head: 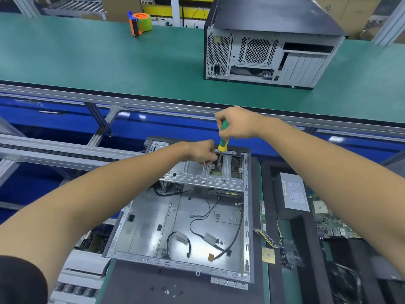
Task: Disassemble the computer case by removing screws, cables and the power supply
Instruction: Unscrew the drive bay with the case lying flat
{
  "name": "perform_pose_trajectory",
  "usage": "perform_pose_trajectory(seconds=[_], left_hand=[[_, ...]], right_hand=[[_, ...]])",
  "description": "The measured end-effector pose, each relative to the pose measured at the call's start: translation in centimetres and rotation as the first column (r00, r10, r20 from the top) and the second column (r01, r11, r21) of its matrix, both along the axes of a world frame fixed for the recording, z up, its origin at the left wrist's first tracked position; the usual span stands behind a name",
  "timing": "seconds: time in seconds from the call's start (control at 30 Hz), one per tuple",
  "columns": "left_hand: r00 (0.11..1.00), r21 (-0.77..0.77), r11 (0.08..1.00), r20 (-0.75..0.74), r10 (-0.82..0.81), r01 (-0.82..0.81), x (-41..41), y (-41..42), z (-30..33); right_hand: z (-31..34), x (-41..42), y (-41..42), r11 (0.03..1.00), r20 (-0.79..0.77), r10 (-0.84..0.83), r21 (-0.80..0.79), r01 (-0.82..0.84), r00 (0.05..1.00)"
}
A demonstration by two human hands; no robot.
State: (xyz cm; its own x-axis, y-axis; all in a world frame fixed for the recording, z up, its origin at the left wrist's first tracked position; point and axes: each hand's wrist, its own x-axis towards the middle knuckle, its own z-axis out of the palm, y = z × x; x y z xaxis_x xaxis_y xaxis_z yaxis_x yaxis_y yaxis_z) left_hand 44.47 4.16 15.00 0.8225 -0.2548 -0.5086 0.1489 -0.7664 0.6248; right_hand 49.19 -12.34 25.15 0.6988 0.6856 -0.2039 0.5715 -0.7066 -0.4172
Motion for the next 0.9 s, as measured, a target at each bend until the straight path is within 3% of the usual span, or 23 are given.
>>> perform_pose_trajectory(seconds=[0.17,0.27,0.37,0.57,0.9], left_hand=[[0.98,-0.222,0.955,-0.04,0.192,-0.196,-2.2,0.6,-1.4],[0.991,-0.291,0.948,-0.027,0.13,-0.132,-3.5,0.7,-2.0],[0.994,-0.281,0.959,0.106,0.001,0.03,-4.4,1.2,-2.8],[0.964,-0.3,0.952,0.264,0.017,0.065,-5.4,1.7,-3.6],[0.938,-0.247,0.963,0.346,-0.017,0.108,-5.4,1.8,-4.6]], right_hand=[[0.1,-0.6,0.4,0.999,-0.054,0.039,0.027,-0.038,0.998],[-0.2,-0.9,0.8,0.998,-0.063,0.063,0.027,-0.062,0.996],[-0.5,-1.2,1.0,0.997,-0.063,0.082,0.01,-0.082,0.995],[-0.8,-1.4,1.2,0.998,-0.067,0.062,0.015,-0.061,0.996],[-0.9,-1.8,1.5,0.998,-0.058,0.063,-0.027,-0.065,0.996]])
